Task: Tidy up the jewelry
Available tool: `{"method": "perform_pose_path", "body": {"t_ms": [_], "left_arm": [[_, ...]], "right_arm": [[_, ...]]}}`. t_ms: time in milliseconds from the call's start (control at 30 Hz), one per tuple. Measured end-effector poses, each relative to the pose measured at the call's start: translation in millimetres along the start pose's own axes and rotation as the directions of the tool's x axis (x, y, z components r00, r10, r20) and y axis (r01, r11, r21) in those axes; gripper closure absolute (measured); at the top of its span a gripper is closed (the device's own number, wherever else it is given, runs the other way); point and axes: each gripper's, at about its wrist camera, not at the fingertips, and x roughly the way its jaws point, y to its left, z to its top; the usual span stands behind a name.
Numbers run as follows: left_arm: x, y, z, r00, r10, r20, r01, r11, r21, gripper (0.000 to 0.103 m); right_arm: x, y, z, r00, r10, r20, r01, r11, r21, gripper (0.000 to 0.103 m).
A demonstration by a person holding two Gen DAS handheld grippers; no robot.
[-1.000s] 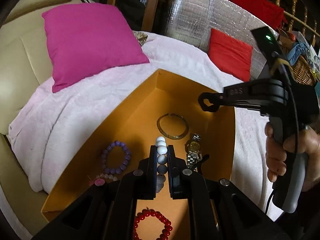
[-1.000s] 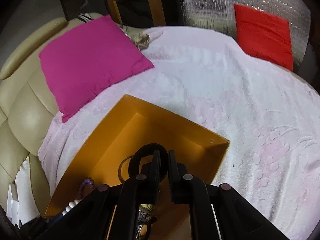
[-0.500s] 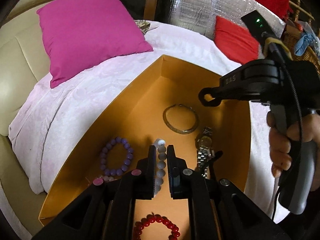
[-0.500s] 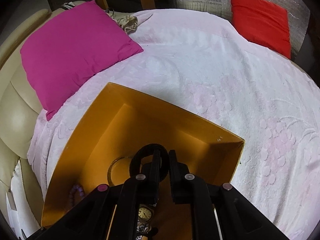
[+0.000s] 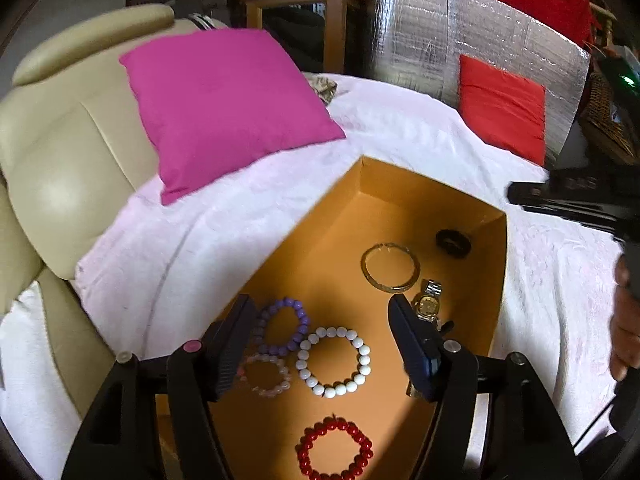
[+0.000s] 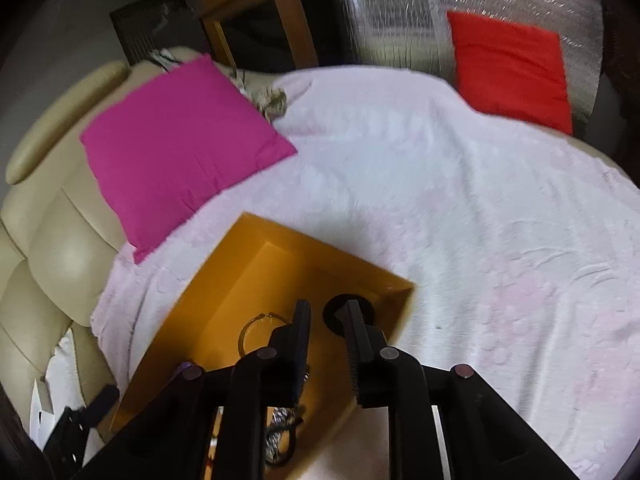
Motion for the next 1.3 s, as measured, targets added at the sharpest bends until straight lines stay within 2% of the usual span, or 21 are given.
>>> {"method": "perform_pose_path", "body": {"t_ms": [167,400,433,467,533,733,933,1067,1300], "left_arm": [[-28.9,-9.3,-0.8,0.998,0.033,0.045,-0.034,0.999,0.023,0.033],[-69.3,-16.5,-2.5,0.987,0.128,0.092,-0.131,0.991,0.026,0.030],[-76.7,-17.9,-2.4,0.984,0.148,0.101,-0.152,0.988,0.026,0.027],[-84.3,-19.2,-2.2,0.980,0.165,0.114,-0.169,0.985,0.028,0.024],[-99.0,-21.5,-3.0,0.971,0.186,0.150,-0.192,0.981,0.029,0.019],[-146.2,-28.7,-3.9,0.949,0.217,0.228,-0.237,0.969,0.064,0.019],[-178.1,-22.5,-5.0,0.936,0.249,0.249,-0.275,0.959,0.073,0.019],[-197.2,-16.5,-7.3,0.914,0.282,0.290,-0.317,0.945,0.078,0.019],[-215.1,-0.6,-6.6,0.909,0.293,0.297,-0.319,0.947,0.041,0.019]], "right_arm": [[-39.0,-19.8,-12.7,0.999,0.028,0.036,-0.029,0.999,0.020,0.073],[-89.3,-31.4,-39.5,0.996,0.071,0.056,-0.070,0.997,-0.011,0.067],[-95.0,-31.6,-42.8,0.995,0.076,0.059,-0.076,0.997,-0.015,0.060],[-105.4,-31.7,-48.5,0.994,0.083,0.070,-0.082,0.996,-0.021,0.047],[-121.5,-30.3,-57.6,0.991,0.093,0.100,-0.090,0.995,-0.037,0.042],[-167.1,-16.9,-84.6,0.984,0.092,0.154,-0.074,0.990,-0.116,0.042],[-199.0,0.3,-112.1,0.982,0.066,0.178,-0.035,0.985,-0.172,0.039],[-212.9,10.0,-124.6,0.981,0.041,0.190,-0.009,0.986,-0.166,0.038],[-222.7,26.1,-135.8,0.981,0.042,0.187,-0.015,0.989,-0.145,0.035]]}}
